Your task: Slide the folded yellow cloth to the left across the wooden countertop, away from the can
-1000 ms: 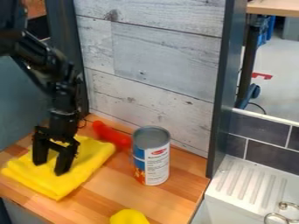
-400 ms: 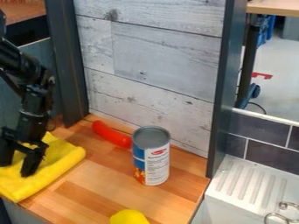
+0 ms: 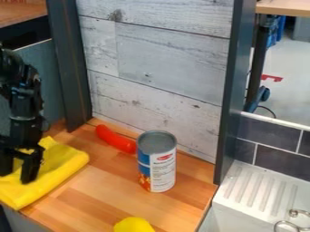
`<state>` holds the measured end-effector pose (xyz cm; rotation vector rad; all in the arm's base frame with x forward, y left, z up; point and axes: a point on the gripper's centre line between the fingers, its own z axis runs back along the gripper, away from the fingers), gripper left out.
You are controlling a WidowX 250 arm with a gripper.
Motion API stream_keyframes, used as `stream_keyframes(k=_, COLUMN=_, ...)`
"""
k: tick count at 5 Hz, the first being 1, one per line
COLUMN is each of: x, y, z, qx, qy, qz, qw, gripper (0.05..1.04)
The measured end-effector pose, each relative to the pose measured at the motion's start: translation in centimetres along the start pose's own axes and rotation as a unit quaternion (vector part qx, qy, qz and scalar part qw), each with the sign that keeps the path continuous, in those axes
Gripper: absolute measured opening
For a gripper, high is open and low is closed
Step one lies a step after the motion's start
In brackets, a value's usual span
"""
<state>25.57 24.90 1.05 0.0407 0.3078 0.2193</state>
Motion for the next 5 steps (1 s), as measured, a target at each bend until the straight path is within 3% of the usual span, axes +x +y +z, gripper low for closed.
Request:
stream_keyframes(k=1, x=-0.8, y=-0.8, z=1.9, qx=-0.008, qy=-0.026, qz=0.005, qw=0.9996, gripper=0.999)
stream_keyframes(k=2, x=-2.7, y=-2.5, z=3.8, qx=-0.011, qy=-0.035, qz=-0.003, qw=0.9993, gripper=0.999)
stream_keyframes(k=3, x=-5.6, y=-5.7, z=5.5, qx=-0.001, qy=-0.015, qz=-0.043, qw=0.999, gripper=0.999)
stream_keyframes(k=4, x=-8.0, y=-8.7, z=7.0, qx=-0.041, qy=-0.02, qz=-0.077, qw=0.9959, gripper=0.999)
stream_keyframes(k=5, x=-8.9, y=-10.7, z=7.9, qx=-0.051, qy=-0.036, qz=-0.103, qw=0.9927, gripper=0.999)
